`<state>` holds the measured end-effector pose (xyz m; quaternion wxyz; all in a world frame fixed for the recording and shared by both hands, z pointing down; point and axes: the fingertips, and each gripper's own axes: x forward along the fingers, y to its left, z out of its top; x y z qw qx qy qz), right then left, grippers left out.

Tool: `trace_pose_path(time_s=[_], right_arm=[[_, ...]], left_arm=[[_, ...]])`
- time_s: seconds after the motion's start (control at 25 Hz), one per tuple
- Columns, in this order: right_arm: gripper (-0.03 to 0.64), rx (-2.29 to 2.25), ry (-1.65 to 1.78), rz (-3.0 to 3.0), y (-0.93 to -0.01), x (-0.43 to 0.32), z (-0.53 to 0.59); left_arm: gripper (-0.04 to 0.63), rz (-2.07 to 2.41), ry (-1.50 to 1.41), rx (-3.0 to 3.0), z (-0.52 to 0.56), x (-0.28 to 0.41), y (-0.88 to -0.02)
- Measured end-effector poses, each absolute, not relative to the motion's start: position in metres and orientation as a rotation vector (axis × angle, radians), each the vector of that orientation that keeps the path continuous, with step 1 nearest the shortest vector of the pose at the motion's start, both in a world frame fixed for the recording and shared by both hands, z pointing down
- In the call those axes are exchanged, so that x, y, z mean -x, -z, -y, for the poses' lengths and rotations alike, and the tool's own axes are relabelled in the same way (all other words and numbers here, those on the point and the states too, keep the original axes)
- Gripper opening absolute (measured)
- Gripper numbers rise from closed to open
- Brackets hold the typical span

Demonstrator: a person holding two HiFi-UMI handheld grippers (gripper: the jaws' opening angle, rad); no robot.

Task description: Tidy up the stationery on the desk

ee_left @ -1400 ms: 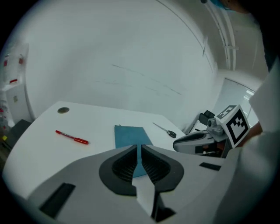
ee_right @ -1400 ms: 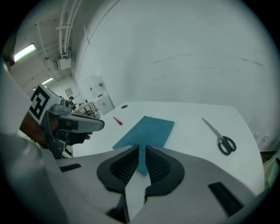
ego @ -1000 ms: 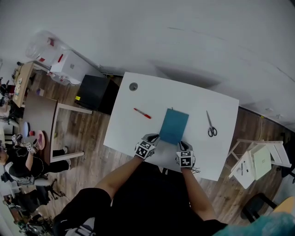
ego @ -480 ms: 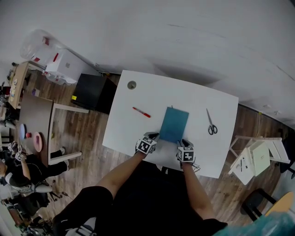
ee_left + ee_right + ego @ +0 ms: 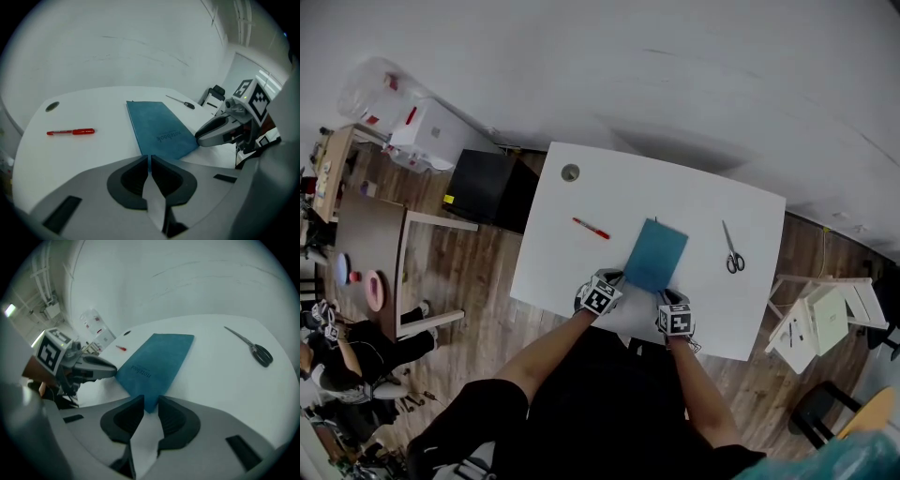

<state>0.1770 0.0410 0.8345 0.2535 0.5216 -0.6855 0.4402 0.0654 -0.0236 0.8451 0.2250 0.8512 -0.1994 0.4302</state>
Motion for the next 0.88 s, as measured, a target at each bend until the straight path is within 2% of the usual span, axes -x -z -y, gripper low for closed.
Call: trace_pose_path(time_s=[0.2,0.36,0.72,0.88], right_arm=[[0.106,-1.133,-0.964,2.014,-0.827,-0.114,-0.053],[0.106,-1.109,-0.988,2.032,-0.826,-0.096,-0.050],[0.106,-1.440,-1.067,1.884,-0.820,-0.178,-0.001],[0.101,-1.442,-1.045,1.835,-0.832,-0.184,0.009]], left_arm=[[0.017,0.551,-1.238,-2.341,0.025,-0.044,-0.845],[0.017,0.596,-1.186,-2.282,0.022,-0.029,-0.843],[0.017,0.630,-1.048,-2.226,0.009,-0.044,-0.842],[0.017,0.640,-1.004,-2.200,0.005,-0.057,-0.843]])
